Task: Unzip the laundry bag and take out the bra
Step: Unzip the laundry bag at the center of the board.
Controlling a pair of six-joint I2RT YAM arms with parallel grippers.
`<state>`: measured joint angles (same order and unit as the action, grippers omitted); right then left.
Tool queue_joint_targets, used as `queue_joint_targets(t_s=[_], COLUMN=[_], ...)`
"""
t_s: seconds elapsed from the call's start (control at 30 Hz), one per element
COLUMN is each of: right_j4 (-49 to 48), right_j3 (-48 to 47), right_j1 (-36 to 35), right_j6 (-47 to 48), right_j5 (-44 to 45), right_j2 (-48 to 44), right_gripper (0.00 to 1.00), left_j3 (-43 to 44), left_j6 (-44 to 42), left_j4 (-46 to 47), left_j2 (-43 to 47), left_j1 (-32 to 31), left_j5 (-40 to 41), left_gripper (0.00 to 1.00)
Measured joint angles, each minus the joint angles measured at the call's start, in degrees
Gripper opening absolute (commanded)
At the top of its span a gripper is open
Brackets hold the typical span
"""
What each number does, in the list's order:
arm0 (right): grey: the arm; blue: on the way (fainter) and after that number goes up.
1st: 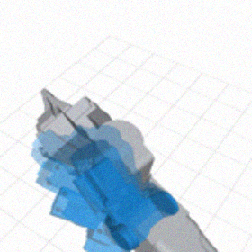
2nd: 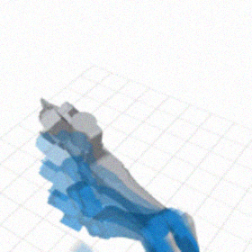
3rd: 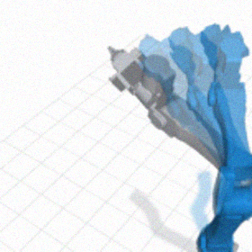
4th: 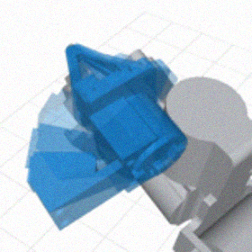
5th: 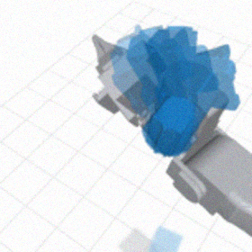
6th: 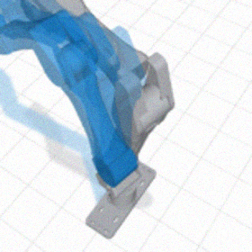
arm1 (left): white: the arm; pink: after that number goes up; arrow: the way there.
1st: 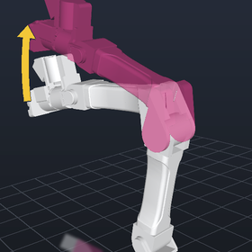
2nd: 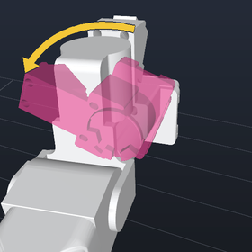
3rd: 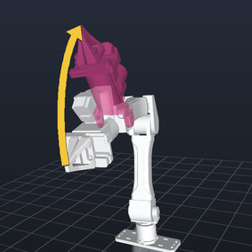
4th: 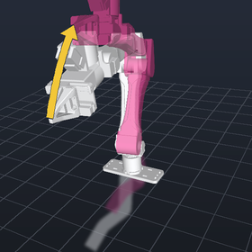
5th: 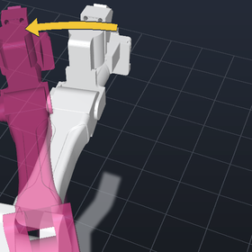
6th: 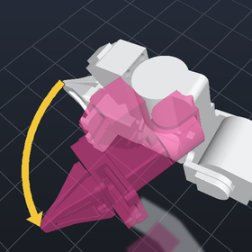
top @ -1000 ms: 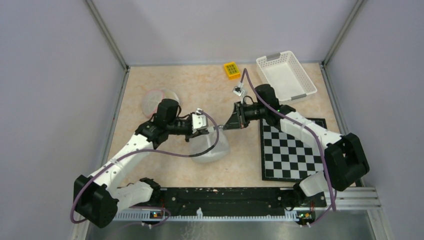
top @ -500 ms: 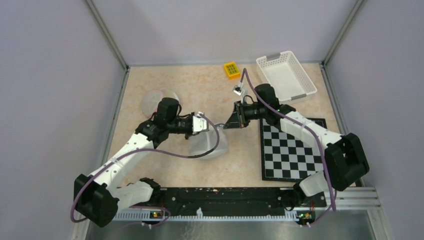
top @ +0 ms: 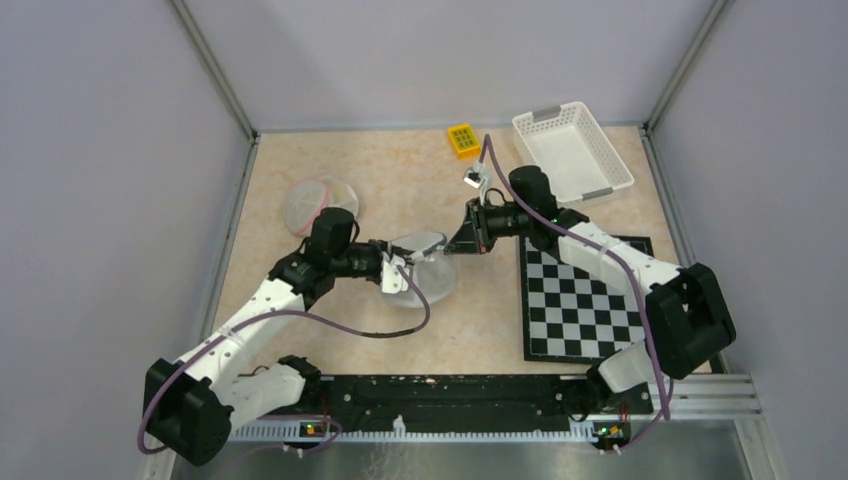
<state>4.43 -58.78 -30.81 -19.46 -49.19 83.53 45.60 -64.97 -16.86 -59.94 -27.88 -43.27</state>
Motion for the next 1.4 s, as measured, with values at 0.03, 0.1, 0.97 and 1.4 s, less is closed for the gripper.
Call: queue_joint_targets(t_s=[0.03, 0.1, 0.97, 1.4], right_j4=[-0.6, -1.3, -7.1, -13.4], right_j3=[0.7, 2.1, 10.8, 11.3], right_j1=[-0.2, -0.4, -6.2, -6.2], right_j6=[0.3, 0.6, 0.1, -6.6], right_j5=[0.0, -0.1, 0.7, -3.5], right_j2=[0.4, 1.6, 0.7, 0.7], right_gripper=[0.00, 0.00, 0.00, 0.00], left_j3=[-1.4, -3.1, -3.8, -6.5], left_j6=[-1.2, -2.4, 29.0, 36.5], left_j4=[-0.7, -2.5, -3.7, 3.8], left_j2=[0.3, 0.8, 2.2, 1.1], left_j1=[0.0, 0.0, -10.0, -11.6], left_j5=[0.3, 1.1, 4.3, 14.8], left_gripper=[0.40, 0.49, 0.73, 0.54])
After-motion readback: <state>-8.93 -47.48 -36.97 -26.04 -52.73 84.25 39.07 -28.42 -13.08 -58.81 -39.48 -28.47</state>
